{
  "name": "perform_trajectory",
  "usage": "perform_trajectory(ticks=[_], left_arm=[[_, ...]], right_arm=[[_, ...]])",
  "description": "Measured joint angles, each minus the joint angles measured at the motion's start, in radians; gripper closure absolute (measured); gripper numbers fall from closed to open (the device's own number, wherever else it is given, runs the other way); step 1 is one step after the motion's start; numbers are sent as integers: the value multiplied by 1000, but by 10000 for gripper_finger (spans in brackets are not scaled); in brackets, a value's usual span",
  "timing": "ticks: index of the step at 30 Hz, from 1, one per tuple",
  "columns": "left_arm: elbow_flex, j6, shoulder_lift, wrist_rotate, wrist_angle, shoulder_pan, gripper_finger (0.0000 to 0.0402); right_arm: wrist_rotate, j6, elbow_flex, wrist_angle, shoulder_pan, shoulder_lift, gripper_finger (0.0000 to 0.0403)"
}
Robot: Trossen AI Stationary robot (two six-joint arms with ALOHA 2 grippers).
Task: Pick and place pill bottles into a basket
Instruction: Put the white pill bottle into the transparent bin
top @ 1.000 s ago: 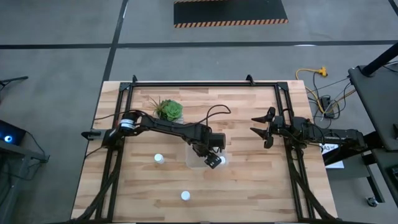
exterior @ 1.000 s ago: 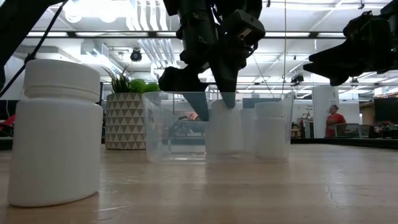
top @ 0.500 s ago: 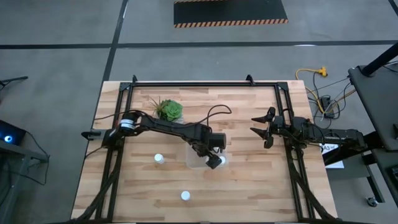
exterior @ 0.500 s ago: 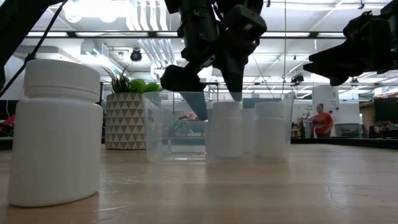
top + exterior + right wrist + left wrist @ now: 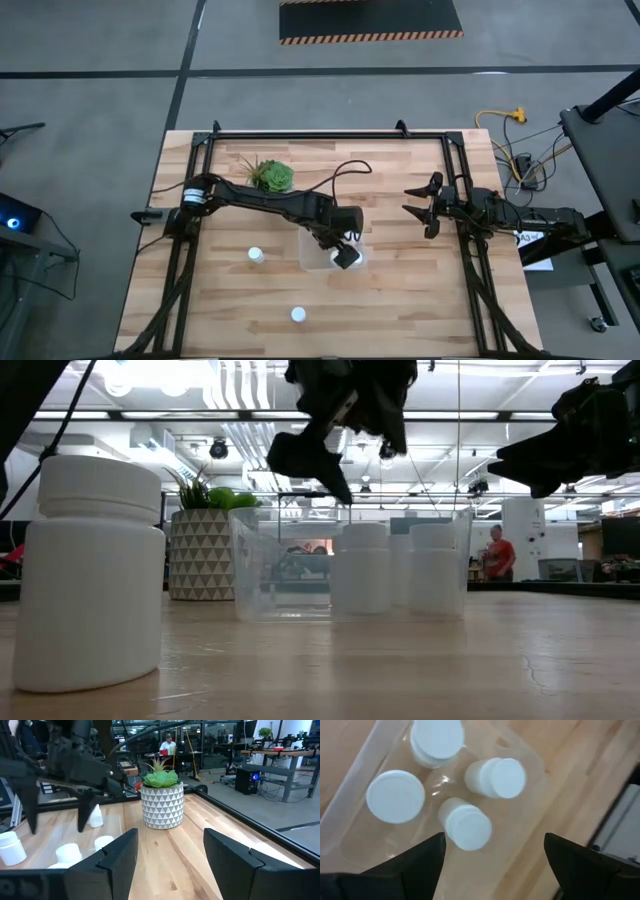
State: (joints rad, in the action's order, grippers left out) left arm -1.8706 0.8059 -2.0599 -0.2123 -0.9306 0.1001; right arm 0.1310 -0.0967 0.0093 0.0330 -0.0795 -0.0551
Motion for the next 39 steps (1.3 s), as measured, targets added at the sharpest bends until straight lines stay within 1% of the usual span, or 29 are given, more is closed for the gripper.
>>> perform_trajectory(ticks=[3,6,8,12,14,19,26,32,36,39], left_arm=[[0,9,18,-45,19,0,83],[0,45,37,-68,57,0,83],[0,36,54,-91,103,0,83],[1,-1,95,-179,195,0,83],[1,-5,117,-208,239,0,83],[3,-13,176,-214,333,7,83],[11,-91,286,-212,382,58,83],[13,-206,381,-205,385,148,83],[14,-314,415,-208,386,223,83],[14,-318,421,-208,409,261,83]], right_arm=[[0,0,0,0,0,0,188],[-1,0,0,0,0,0,188],[1,0,0,0,0,0,188],[0,0,0,0,0,0,188],[0,0,0,0,0,0,188],[0,0,0,0,0,0,188],[0,0,0,0,0,1,188],[0,0,0,0,0,0,188],[0,0,0,0,0,0,188],[0,0,0,0,0,0,188]])
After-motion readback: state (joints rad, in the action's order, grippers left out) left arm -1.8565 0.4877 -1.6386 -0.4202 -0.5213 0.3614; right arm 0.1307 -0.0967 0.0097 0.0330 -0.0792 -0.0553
